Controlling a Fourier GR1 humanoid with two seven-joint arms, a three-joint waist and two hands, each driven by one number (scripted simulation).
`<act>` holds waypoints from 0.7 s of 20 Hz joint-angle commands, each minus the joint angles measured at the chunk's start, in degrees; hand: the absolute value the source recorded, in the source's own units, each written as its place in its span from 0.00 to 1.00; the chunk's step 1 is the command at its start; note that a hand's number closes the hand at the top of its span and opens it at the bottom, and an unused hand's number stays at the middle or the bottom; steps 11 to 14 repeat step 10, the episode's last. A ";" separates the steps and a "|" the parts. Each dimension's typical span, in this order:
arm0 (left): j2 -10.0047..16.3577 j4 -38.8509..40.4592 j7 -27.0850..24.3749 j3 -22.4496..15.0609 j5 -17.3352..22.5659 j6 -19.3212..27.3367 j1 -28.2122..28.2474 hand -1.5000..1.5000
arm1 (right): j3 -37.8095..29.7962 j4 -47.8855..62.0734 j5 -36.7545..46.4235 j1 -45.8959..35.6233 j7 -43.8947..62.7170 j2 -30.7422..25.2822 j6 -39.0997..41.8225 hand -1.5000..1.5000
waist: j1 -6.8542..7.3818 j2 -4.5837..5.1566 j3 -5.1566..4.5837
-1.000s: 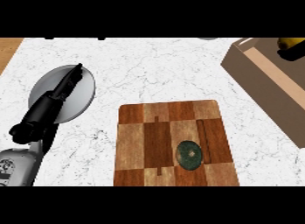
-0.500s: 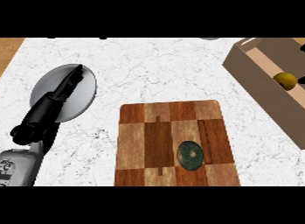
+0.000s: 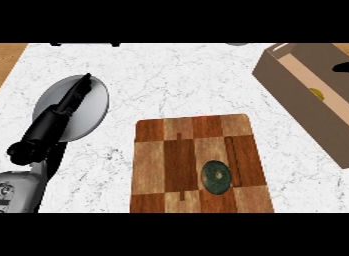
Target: Pick the lemon from the cutting board and place it in the cardboard box
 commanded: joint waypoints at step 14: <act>-0.80 1.60 0.54 0.28 -0.60 -0.30 -3.39 0.50 | -22.44 6.16 -20.39 4.04 -4.91 -6.51 -3.83 0.00 | 0.52 0.63 -0.09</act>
